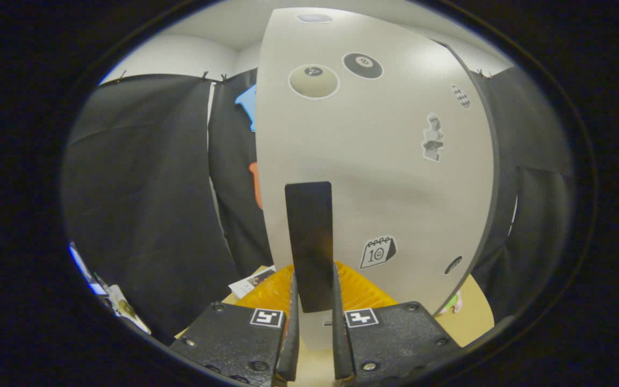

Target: Open the shoe cabinet door, grab the shoes and put them into the shoe cabinet, then close the shoe cabinet door.

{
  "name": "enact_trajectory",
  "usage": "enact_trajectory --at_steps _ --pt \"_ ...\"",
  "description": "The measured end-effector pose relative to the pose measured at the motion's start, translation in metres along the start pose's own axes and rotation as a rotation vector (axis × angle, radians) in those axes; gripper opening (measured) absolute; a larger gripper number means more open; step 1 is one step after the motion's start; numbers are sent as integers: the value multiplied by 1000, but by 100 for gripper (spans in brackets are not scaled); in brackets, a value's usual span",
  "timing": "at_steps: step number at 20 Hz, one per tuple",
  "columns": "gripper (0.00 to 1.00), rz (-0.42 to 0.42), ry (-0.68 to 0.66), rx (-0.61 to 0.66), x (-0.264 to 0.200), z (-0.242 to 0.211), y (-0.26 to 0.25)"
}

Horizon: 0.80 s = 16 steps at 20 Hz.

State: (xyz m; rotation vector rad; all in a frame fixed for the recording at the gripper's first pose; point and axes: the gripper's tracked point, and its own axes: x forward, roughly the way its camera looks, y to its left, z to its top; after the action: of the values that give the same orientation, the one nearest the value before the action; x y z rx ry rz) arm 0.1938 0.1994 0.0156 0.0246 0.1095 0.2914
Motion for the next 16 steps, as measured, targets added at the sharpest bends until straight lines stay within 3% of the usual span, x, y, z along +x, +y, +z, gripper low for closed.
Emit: enact_trajectory --at_steps 8,16 --pt "27 -119 -20 18 -83 -15 -43" --pt "17 -222 -25 44 -135 -24 -105"
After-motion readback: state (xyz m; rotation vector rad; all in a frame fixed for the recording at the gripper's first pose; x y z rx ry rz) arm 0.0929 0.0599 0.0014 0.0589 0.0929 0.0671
